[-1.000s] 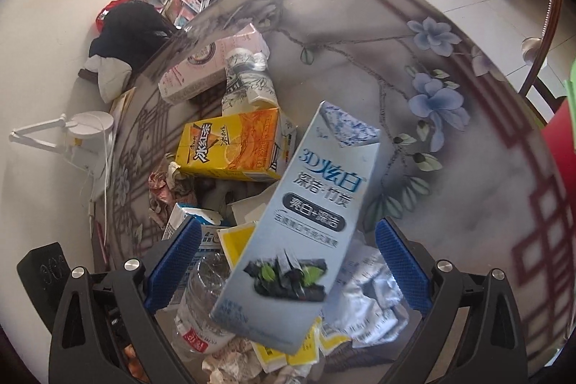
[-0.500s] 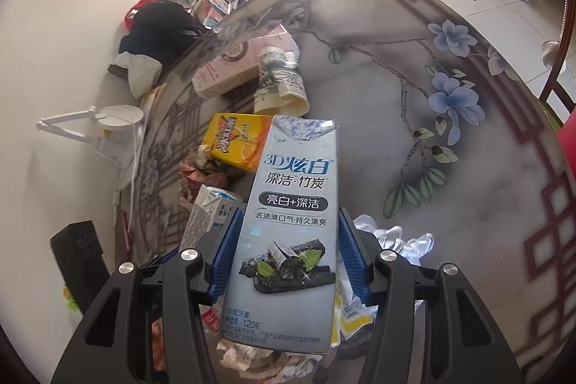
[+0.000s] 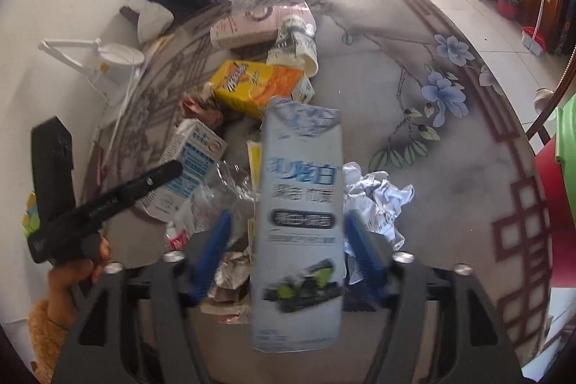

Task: Collect trash
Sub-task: 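Grasp the blue-white toothpaste box with the right tool while the left holds the carton, then carry the carton and toothpaste box over the red bin and release both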

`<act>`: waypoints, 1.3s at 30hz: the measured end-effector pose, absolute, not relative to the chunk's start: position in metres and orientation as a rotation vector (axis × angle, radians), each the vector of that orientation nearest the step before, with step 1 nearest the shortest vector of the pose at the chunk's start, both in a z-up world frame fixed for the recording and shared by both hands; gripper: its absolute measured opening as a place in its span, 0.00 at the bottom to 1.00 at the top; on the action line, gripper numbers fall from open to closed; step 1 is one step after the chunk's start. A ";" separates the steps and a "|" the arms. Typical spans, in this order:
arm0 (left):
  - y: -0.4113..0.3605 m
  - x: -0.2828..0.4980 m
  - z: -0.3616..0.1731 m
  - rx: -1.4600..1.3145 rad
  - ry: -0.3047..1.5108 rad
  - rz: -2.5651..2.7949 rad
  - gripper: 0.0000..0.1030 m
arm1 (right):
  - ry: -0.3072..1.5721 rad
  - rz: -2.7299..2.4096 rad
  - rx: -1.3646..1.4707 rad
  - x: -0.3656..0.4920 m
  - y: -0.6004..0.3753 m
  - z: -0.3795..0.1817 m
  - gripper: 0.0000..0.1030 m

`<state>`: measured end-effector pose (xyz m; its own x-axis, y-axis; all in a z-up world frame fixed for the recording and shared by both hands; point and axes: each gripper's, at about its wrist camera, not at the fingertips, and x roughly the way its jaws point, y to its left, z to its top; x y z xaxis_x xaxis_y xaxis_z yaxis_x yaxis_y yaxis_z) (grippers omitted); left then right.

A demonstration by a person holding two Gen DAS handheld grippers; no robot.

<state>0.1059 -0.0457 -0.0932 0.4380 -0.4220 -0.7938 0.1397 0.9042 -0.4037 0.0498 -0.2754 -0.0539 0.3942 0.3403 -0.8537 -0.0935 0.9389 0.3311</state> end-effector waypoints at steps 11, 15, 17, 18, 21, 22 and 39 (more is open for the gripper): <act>-0.059 0.103 -0.100 -0.209 1.069 -0.336 0.42 | 1.104 0.267 0.105 0.038 -0.263 -0.057 0.49; -0.053 0.101 -0.096 -0.236 1.051 -0.333 0.38 | 1.093 0.276 0.171 0.035 -0.273 -0.055 0.48; -0.049 0.100 -0.092 -0.258 1.032 -0.327 0.38 | 1.078 0.277 0.200 0.029 -0.278 -0.051 0.48; -0.047 0.099 -0.090 -0.263 1.024 -0.325 0.38 | 1.071 0.278 0.216 0.026 -0.280 -0.049 0.48; -0.043 0.095 -0.080 -0.259 0.980 -0.306 0.38 | 1.040 0.280 0.265 0.014 -0.288 -0.041 0.48; -0.043 0.092 -0.076 -0.242 0.960 -0.293 0.38 | 1.027 0.279 0.280 0.009 -0.290 -0.039 0.48; -0.083 -0.020 -0.039 -0.267 0.784 -0.212 0.38 | 0.845 0.272 0.339 -0.043 -0.335 -0.008 0.48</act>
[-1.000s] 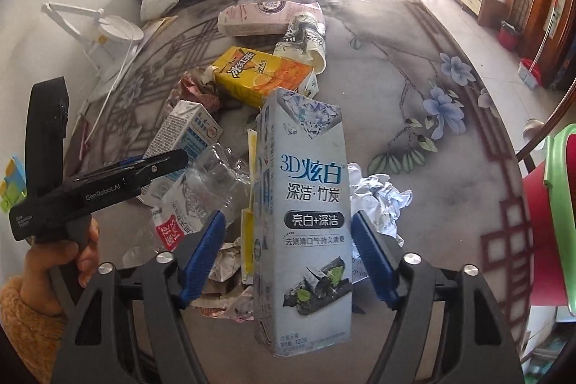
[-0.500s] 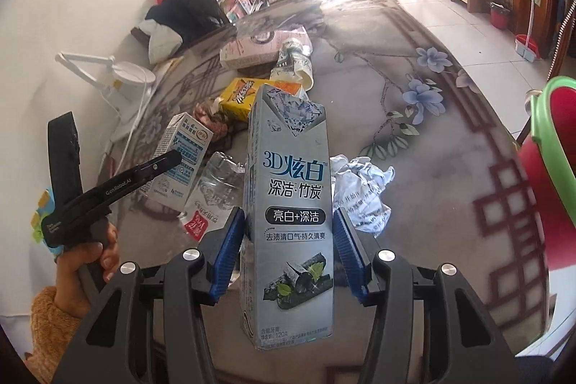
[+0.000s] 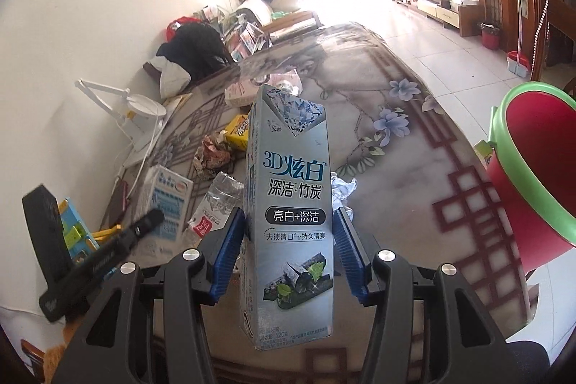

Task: Collect trash
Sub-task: 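Carry the carton and toothpaste box over the red bin and release both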

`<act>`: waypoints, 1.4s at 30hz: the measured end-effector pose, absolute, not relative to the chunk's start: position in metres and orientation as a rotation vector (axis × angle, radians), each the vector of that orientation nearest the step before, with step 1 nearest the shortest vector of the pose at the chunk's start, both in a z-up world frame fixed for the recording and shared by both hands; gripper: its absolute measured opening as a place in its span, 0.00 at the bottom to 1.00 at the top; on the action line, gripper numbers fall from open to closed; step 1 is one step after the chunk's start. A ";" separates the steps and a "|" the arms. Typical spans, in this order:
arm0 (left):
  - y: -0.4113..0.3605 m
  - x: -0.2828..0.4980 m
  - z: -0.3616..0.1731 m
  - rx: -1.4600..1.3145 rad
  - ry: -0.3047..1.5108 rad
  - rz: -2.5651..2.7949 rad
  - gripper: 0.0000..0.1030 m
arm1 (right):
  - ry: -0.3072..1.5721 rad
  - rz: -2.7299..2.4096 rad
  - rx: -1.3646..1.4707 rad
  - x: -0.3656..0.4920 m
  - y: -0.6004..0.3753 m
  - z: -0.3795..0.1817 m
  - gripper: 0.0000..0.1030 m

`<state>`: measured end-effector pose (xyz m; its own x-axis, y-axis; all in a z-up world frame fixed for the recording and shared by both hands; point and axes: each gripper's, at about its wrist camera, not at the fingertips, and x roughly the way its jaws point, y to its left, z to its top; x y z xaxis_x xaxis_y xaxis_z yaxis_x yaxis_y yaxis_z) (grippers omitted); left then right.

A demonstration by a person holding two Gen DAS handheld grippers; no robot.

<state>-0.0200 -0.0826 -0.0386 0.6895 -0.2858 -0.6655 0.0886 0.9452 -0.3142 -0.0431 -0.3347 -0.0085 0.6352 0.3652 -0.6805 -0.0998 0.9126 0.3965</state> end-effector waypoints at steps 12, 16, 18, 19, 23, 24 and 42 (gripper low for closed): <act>-0.168 -0.025 0.004 -0.195 0.733 -0.303 0.38 | 0.746 0.199 0.489 -0.067 -0.418 0.004 0.48; -0.200 -0.026 0.004 -0.157 0.746 -0.354 0.38 | 0.715 0.133 0.514 -0.079 -0.449 0.009 0.48; -0.214 -0.027 0.003 -0.143 0.752 -0.379 0.38 | 0.702 0.099 0.517 -0.084 -0.461 0.010 0.48; -0.221 -0.028 0.002 -0.134 0.756 -0.393 0.38 | 0.694 0.075 0.518 -0.087 -0.468 0.011 0.48; -0.245 -0.030 -0.002 -0.102 0.771 -0.436 0.38 | 0.674 0.011 0.529 -0.093 -0.492 0.009 0.48; -0.248 -0.030 -0.003 -0.097 0.775 -0.444 0.38 | 0.671 -0.007 0.527 -0.092 -0.498 0.009 0.48; -0.291 -0.029 -0.008 -0.025 0.808 -0.514 0.38 | 0.652 -0.263 0.475 -0.057 -0.590 -0.008 0.50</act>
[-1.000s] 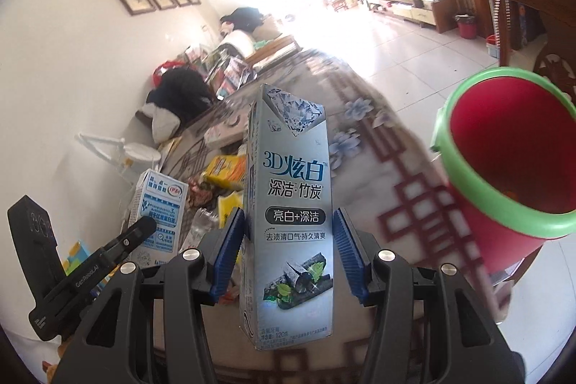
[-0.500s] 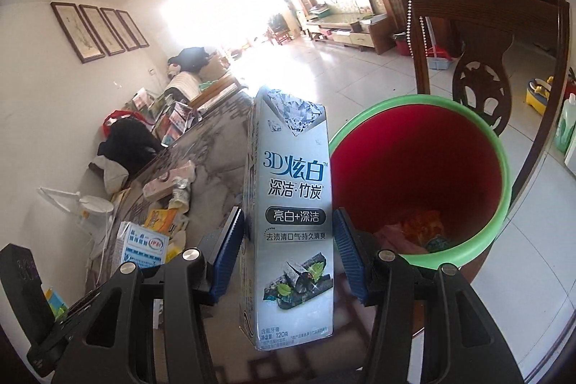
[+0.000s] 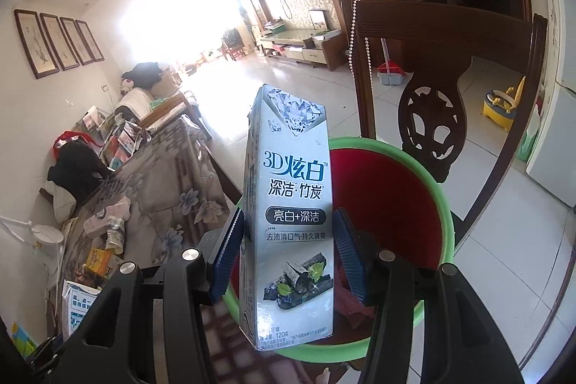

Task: Collect trash
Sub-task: 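Carry the carton and toothpaste box over the red bin and release both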

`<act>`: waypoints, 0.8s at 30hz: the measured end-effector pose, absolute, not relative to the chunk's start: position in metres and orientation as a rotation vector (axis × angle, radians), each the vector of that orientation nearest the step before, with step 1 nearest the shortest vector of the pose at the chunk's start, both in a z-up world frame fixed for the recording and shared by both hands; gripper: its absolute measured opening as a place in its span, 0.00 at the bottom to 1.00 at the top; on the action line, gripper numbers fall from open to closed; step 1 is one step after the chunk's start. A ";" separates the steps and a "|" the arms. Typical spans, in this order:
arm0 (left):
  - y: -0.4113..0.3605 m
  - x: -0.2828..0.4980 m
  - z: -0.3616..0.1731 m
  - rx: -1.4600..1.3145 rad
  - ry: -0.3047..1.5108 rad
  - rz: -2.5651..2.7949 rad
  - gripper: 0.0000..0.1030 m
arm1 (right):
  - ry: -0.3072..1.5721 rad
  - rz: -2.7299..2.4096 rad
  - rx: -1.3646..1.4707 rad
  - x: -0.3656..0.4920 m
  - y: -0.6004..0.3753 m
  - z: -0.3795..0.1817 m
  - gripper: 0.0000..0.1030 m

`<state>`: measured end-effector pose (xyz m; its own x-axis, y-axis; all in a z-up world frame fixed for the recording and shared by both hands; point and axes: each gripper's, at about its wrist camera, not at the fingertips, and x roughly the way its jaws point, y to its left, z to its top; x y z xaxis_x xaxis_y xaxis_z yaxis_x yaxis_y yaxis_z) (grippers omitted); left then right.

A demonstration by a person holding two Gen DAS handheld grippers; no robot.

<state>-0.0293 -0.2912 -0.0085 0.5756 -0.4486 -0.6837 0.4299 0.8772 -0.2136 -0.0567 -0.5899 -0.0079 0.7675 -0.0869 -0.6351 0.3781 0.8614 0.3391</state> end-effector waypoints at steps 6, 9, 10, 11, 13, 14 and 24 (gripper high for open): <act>-0.317 -0.024 -0.010 -0.001 0.815 -0.560 0.38 | 0.649 -0.312 0.480 -0.056 -0.605 -0.015 0.70; -0.337 -0.019 -0.011 0.018 0.817 -0.605 0.38 | 0.607 -0.337 0.518 -0.080 -0.609 -0.012 0.73; -0.344 -0.017 -0.012 0.022 0.820 -0.624 0.38 | 0.596 -0.344 0.531 -0.089 -0.610 -0.011 0.74; -0.350 -0.014 -0.012 0.023 0.821 -0.641 0.38 | 0.586 -0.356 0.547 -0.101 -0.611 -0.011 0.75; -0.369 -0.008 -0.013 0.036 0.822 -0.689 0.38 | 0.571 -0.388 0.581 -0.122 -0.614 -0.015 0.77; -0.376 -0.007 -0.013 0.041 0.821 -0.701 0.38 | 0.566 -0.403 0.597 -0.131 -0.616 -0.018 0.77; -0.459 0.021 0.009 0.037 0.785 -0.833 0.43 | 0.551 -0.493 0.642 -0.164 -0.638 -0.019 0.77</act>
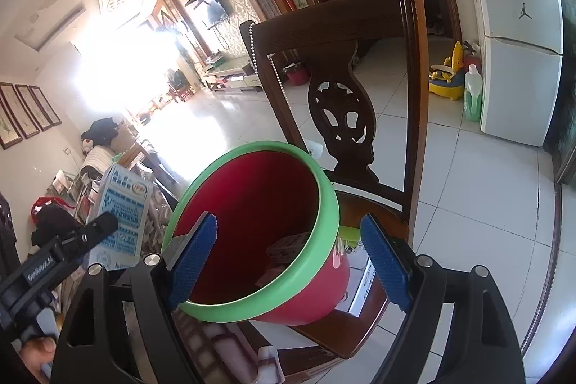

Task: Collect trash
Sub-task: 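Carry the carton and toothpaste box over the red bin and release both, then grasp the clear plastic bottle with the left tool while the right grasps the yellow wrapper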

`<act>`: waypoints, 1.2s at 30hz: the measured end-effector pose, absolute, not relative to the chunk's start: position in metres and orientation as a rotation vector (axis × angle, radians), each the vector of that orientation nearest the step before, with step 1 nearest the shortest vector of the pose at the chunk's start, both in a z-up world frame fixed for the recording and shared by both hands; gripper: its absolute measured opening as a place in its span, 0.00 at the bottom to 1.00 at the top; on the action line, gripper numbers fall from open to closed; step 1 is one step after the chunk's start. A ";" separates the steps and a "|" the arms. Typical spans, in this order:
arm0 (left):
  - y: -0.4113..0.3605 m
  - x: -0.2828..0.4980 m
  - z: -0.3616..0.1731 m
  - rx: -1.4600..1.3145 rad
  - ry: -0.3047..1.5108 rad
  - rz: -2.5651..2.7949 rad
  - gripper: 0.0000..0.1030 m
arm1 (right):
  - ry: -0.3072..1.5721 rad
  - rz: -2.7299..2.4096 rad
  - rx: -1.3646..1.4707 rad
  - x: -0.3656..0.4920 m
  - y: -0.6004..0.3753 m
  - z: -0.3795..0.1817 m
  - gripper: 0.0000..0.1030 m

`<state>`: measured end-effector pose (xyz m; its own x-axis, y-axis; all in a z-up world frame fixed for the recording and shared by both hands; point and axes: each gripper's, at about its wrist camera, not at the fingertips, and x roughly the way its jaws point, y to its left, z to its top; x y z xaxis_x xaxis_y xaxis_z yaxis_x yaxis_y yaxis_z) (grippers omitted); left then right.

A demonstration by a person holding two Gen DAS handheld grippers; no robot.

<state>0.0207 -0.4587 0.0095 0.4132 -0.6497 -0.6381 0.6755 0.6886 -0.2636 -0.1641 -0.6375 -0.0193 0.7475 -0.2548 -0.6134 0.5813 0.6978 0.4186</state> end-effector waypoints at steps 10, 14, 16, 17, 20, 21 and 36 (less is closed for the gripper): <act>-0.419 0.012 0.016 -0.057 0.792 -0.794 0.74 | 0.562 -0.474 0.647 -0.158 -0.626 -0.018 0.77; -0.378 0.001 0.007 -0.084 0.809 -0.733 0.74 | 0.586 -0.420 0.625 -0.144 -0.609 -0.016 0.78; -0.353 -0.007 0.001 -0.066 0.814 -0.688 0.74 | 0.594 -0.385 0.616 -0.138 -0.596 -0.013 0.78; -0.339 -0.011 -0.002 -0.063 0.817 -0.662 0.74 | 0.600 -0.364 0.616 -0.135 -0.589 -0.013 0.78; -0.300 -0.017 -0.010 -0.073 0.822 -0.591 0.74 | 0.624 -0.291 0.599 -0.122 -0.561 -0.014 0.80; -0.284 -0.018 -0.013 -0.075 0.826 -0.561 0.74 | 0.637 -0.274 0.588 -0.118 -0.553 -0.014 0.81; -0.104 0.022 -0.053 -0.073 0.916 -0.255 0.74 | 0.765 -0.107 0.420 -0.079 -0.450 -0.011 0.84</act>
<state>0.0224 -0.1038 -0.0531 0.5812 -0.2485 -0.7749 0.1869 0.9675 -0.1701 -0.0787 -0.4504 -0.0107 0.7202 0.0568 -0.6914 0.2445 0.9119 0.3296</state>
